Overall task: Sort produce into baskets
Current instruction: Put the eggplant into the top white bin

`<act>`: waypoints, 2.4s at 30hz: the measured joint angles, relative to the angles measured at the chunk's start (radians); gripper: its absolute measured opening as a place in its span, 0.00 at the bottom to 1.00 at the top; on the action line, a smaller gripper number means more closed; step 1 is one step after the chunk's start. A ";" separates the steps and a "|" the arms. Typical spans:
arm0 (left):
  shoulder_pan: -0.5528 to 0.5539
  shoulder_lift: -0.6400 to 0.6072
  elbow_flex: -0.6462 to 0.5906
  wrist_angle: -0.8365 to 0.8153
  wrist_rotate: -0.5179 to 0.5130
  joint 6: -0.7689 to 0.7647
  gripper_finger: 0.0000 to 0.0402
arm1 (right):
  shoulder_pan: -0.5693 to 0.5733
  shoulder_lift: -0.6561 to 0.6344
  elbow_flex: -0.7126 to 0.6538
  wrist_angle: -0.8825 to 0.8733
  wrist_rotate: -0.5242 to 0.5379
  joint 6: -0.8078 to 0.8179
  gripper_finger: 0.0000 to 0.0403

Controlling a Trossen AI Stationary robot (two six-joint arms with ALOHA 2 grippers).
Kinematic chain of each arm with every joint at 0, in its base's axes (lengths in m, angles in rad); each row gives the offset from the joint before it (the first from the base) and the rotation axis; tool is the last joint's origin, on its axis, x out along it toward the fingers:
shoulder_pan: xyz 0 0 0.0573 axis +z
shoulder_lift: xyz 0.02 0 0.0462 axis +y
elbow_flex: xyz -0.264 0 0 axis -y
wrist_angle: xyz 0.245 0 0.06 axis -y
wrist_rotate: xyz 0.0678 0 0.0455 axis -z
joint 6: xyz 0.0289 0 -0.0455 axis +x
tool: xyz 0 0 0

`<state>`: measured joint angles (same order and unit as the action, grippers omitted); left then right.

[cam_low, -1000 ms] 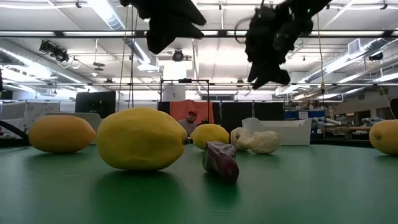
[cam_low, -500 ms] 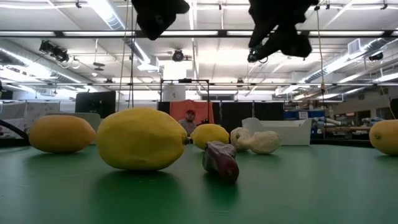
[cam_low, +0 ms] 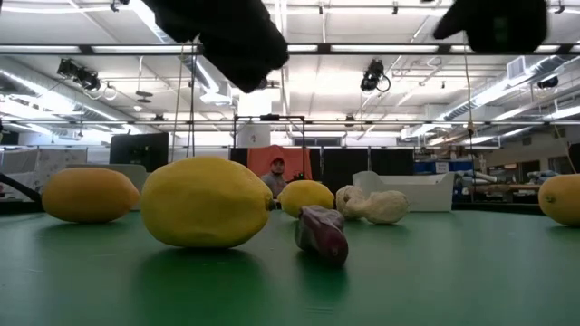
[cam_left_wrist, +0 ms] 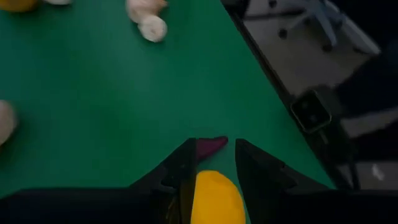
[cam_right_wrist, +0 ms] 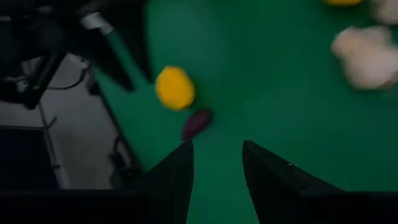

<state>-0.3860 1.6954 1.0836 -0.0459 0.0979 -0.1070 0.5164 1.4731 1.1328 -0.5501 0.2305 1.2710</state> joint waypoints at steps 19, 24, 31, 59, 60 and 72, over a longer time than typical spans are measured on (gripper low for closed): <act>-0.045 0.229 0.001 0.241 -0.063 0.137 0.46 | 0.133 0.178 0.000 0.102 -0.015 0.276 0.37; -0.049 0.250 0.001 0.244 -0.102 0.218 0.59 | 0.136 0.178 0.000 0.116 -0.016 0.276 0.37; -0.049 0.293 0.029 0.225 -0.085 0.259 0.63 | 0.137 0.177 0.000 0.118 -0.041 0.283 0.37; -0.042 0.273 0.157 0.055 -0.225 0.147 0.25 | 0.134 0.177 0.000 0.249 0.000 0.205 0.37; -0.041 0.252 0.157 0.045 -0.235 0.152 0.25 | 0.130 0.177 0.000 0.260 0.003 0.208 0.37; -0.014 0.050 0.157 0.000 -0.245 0.264 0.25 | 0.095 0.175 0.000 0.433 0.123 0.108 0.39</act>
<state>-0.4004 1.7451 1.2407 -0.0457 -0.1466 0.1566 0.6115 1.6478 1.1332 -0.1168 0.3534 1.3788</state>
